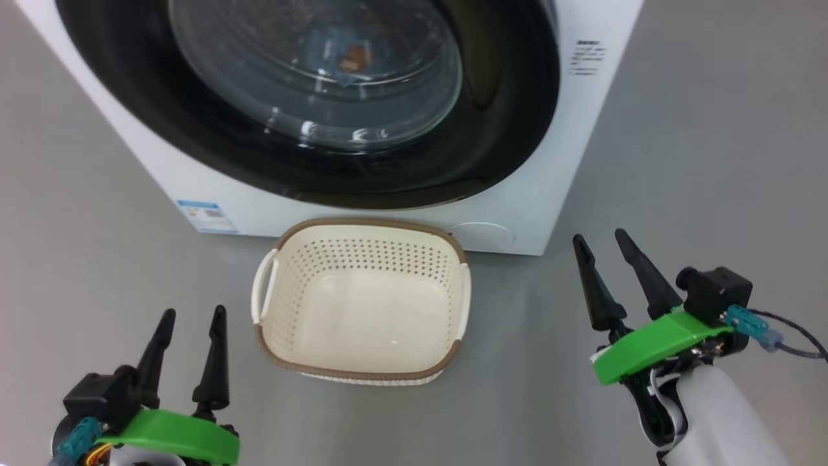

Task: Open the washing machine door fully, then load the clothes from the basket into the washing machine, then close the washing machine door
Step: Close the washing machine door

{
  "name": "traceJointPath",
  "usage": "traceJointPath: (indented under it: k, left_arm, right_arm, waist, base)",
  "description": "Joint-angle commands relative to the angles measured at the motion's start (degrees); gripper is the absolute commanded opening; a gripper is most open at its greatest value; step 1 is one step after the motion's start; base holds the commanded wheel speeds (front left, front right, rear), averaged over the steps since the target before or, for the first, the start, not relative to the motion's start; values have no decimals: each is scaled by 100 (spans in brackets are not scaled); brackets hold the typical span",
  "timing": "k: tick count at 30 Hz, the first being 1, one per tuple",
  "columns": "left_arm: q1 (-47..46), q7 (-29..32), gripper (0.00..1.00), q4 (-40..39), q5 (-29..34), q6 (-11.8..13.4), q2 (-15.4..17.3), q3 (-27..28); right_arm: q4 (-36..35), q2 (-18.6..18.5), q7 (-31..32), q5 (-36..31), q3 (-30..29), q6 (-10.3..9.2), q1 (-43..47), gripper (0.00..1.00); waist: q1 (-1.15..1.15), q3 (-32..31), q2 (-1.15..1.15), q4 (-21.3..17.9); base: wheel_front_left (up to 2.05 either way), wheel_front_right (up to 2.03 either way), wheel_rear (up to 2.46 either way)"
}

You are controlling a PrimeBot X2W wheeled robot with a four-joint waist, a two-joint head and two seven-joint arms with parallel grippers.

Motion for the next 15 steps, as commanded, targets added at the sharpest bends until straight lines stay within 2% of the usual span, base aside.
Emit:
traceJointPath:
  k: [1,15]
  left_arm:
    - [-26,-36,100,-99,-17,-14,162,226]
    - [270,-36,100,29,131,-14,257,431]
  right_arm:
    - [-170,15,-27,105,124,-9,93,100]
    - [-333,-188,-27,164,-188,-9,782,100]
  waist:
    - [0,-177,0,-236]
    - [0,-489,0,-874]
  base:
    - [0,0,0]
    - [0,0,0]
